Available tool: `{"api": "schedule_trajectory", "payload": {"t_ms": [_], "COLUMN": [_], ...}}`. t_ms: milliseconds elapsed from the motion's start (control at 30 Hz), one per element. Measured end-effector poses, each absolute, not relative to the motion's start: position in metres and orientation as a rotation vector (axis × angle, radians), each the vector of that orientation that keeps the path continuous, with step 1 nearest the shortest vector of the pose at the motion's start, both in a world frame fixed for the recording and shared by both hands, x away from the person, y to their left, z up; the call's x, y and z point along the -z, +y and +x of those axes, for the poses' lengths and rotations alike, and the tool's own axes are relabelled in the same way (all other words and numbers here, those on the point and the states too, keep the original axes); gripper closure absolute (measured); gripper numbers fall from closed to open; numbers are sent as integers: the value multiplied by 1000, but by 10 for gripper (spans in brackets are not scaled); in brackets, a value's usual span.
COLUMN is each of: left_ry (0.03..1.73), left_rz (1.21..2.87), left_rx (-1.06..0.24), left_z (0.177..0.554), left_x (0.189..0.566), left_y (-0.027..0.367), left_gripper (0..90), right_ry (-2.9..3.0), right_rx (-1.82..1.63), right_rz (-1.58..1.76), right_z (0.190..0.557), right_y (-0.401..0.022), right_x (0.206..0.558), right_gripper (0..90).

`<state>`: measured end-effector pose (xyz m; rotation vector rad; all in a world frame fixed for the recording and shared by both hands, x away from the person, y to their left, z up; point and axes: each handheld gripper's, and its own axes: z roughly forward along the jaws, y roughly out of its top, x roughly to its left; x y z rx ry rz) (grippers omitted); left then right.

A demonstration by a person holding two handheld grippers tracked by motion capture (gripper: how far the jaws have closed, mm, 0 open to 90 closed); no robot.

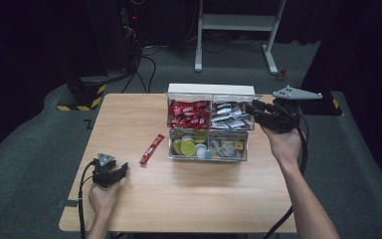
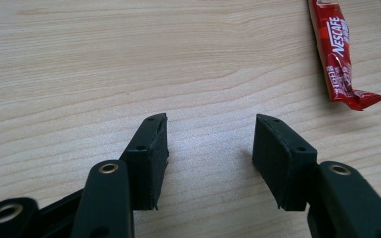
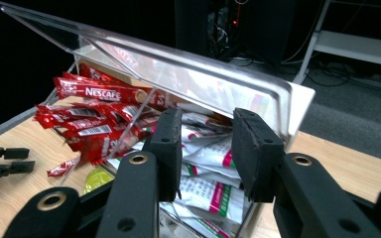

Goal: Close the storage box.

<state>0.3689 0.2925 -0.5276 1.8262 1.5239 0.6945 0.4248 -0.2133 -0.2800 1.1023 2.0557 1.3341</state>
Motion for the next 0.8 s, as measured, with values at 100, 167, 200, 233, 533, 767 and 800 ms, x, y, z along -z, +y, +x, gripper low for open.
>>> {"api": "schedule_trajectory", "payload": {"t_ms": [100, 167, 200, 233, 533, 767, 800], "left_ry": [1527, 1526, 1525, 1525, 1524, 1525, 1525], "left_rz": [1821, 1825, 1826, 1823, 1821, 1822, 1823], "left_rx": [-693, -693, -693, -693, -688, -688, -684], "left_z": [369, 369, 369, 369, 369, 369, 369], "left_x": [528, 528, 528, 528, 528, 528, 528], "left_y": [292, 292, 292, 292, 292, 292, 292], "left_gripper": [472, 465, 464, 463, 436, 433, 433], "right_ry": [2048, 2044, 2039, 2034, 1952, 1903, 1903], "right_rx": [-1332, -1327, -1324, -1324, -1306, -1286, -1283], "right_rz": [1114, 1121, 1127, 1131, 1168, 1183, 1180], "right_z": [423, 422, 422, 421, 417, 422, 423], "right_y": [-218, -222, -224, -227, -248, -255, -254], "right_x": [283, 284, 284, 284, 270, 253, 252], "right_gripper": [642, 643, 645, 649, 673, 681, 682]}}
